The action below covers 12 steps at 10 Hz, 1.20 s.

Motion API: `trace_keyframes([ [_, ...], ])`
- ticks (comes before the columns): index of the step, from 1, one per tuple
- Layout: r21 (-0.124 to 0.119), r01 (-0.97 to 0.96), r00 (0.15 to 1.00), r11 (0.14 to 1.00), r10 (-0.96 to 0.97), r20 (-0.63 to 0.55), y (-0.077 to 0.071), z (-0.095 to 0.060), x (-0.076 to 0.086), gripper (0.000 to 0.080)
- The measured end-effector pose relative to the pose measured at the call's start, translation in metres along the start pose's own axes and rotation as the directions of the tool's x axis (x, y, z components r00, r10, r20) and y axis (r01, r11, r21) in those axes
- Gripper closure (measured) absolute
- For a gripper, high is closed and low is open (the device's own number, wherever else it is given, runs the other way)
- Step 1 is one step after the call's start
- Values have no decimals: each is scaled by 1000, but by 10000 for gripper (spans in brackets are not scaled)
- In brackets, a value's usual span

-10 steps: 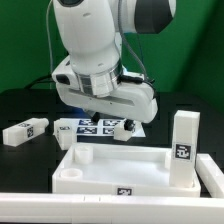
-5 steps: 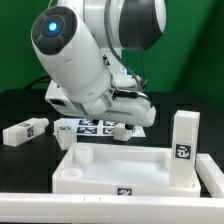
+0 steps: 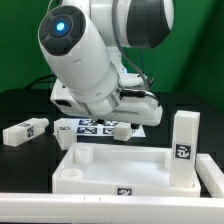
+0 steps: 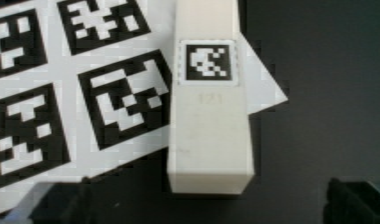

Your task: Assemble desk

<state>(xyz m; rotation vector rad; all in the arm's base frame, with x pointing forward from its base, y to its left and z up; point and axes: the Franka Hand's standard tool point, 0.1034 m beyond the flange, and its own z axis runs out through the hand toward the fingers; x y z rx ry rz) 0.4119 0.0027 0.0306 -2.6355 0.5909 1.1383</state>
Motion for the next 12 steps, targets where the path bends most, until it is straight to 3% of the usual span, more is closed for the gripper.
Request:
trace_keyframes([
  [2,-6,-7,999,1000,7,45,3,9,-2,151],
  [5,-25,-8,978,1000,13,209,1,18,1,151],
  [6,-30,-8,978,1000,14,208,0,20,8,151],
  [10,-39,3,981,999,5,196,-5,29,8,151],
  [12,-40,3,980,999,5,197,-4,31,8,410],
])
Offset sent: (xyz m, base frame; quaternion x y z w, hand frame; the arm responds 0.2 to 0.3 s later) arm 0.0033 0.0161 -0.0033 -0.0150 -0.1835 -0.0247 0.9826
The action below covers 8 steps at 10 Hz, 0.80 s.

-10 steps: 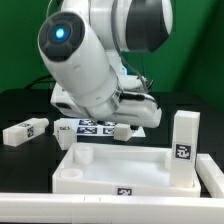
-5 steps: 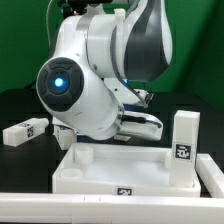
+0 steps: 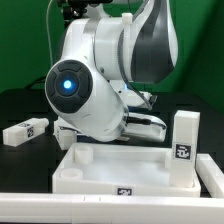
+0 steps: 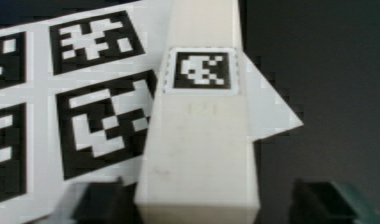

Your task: Assemble desk

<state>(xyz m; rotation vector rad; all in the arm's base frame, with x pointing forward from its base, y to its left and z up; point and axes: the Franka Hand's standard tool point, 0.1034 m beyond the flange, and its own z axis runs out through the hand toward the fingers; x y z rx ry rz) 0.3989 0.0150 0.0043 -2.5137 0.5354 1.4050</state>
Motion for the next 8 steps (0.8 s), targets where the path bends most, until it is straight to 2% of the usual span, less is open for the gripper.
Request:
trace_keyframes([
  [1,1,-1,1000,1000,1,1,1,1,0,410],
  [2,3,-3,1000,1000,3,1,2,0,0,511],
  [5,7,2,1000,1000,-2,-8,0,-8,-1,511],
  [6,9,10,1000,1000,-10,-8,-3,-17,-4,511],
  [8,12,39,999,999,-39,-16,-14,-50,-16,511],
])
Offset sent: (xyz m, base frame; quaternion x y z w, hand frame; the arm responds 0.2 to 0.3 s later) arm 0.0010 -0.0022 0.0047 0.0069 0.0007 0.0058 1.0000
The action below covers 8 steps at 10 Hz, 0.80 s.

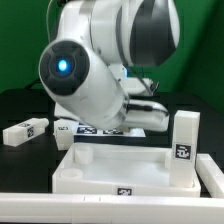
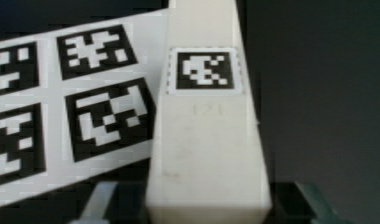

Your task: Assemble desk

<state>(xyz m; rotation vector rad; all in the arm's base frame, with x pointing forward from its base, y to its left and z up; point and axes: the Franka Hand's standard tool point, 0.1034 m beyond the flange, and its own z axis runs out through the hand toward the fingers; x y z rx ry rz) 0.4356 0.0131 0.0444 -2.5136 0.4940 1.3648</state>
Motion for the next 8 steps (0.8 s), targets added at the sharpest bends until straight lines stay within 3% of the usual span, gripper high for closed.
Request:
trace_keyframes([
  [2,5,14,999,1000,-14,-33,-6,-22,3,511],
  [6,10,18,996,1000,-17,-92,-7,-28,12,509],
  [8,25,56,969,998,-48,-242,-14,-71,7,509],
])
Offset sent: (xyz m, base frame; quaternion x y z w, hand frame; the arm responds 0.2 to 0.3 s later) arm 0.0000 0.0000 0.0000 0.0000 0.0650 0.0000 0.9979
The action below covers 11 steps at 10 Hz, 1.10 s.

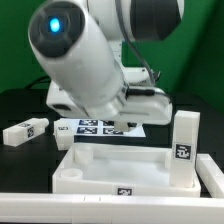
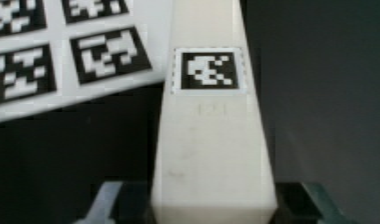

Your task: Assemble desk

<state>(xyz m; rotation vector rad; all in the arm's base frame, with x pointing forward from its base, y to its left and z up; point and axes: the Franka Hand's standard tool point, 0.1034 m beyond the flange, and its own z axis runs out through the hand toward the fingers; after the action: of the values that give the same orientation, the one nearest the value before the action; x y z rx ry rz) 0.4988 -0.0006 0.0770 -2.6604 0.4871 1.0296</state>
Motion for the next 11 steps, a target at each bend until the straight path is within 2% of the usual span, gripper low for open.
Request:
trace_keyframes([
  [2,7,9,992,1000,-8,-126,-6,-23,4,509],
  [3,6,16,977,1000,-14,-215,-10,-26,6,509],
  [5,4,20,930,1000,-17,-366,-10,-25,8,509],
  [7,-7,34,843,999,-33,-536,-13,-34,12,509],
  [8,-24,55,826,998,-59,-561,-14,-50,3,509],
  [9,-18,66,799,998,-63,-598,-17,-70,-2,509],
  [11,-7,74,739,997,-59,-671,-19,-95,-3,509],
])
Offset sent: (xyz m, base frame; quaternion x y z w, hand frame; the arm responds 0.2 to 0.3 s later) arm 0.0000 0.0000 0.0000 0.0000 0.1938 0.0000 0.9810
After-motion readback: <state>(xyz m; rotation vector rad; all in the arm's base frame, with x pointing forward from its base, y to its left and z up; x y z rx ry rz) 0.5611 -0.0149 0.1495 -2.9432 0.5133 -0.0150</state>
